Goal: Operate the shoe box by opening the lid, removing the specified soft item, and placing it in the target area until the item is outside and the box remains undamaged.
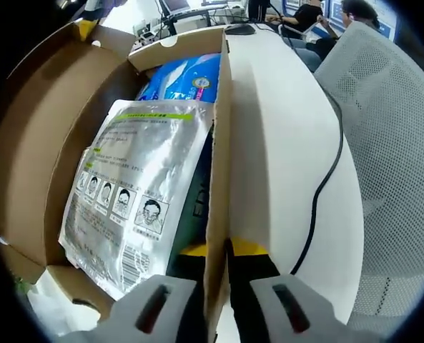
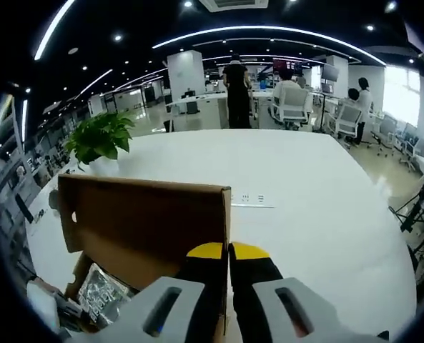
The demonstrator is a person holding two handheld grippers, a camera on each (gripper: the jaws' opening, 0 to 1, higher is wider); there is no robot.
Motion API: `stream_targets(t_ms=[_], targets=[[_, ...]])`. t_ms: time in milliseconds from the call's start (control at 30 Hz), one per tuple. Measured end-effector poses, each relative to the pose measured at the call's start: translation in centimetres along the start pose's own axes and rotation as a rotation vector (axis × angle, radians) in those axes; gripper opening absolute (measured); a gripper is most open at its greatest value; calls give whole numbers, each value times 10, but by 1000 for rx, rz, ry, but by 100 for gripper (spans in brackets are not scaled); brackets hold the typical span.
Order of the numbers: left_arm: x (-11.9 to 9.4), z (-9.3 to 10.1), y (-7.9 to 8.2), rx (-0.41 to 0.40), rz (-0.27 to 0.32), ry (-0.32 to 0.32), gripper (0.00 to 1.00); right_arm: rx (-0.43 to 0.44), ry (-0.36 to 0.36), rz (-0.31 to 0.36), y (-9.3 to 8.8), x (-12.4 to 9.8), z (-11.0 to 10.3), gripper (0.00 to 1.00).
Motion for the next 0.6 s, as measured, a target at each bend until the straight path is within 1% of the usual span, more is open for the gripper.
stream_targets(t_ms=[33,67,133,200,267,333,433,500,600], targets=[[0,0,0,-1,0,-1,3,-7,-3,-3,0,1,0,0],[0,0,0,-1,0,0,3,-7,-3,-5,1,5,5,0],[0,0,0,-1,0,1,3,12,-2,-3,-1,5,9,0],[0,0,0,-3,0,1,3,35,0,-1,-3,7,8,0],[1,1,0,2,2,3,3,46,0,-1,-2,12,12,0],[1,1,0,3,2,3,3,54,3,-22,-4,23,17,0],[2,1,0,-2,0,1,3,-2,6,-45,-5,21,12,0],[2,1,0,-1,0,1,3,3,9,-55,-6,19,9,0],[2,1,0,-1,0,1,3,42,13,-56,-7,18,8,0]])
Point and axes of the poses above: the point that each gripper's makers call its tool centre point, and the gripper's own axes: x roughly forward along the fingers, z roughly to its right, y roughly out of its top, the point moved 6 cm from there along -x, roughly backward along the fingers, and after that the axes turned 8 degrees about y, right-handed, at the moved point
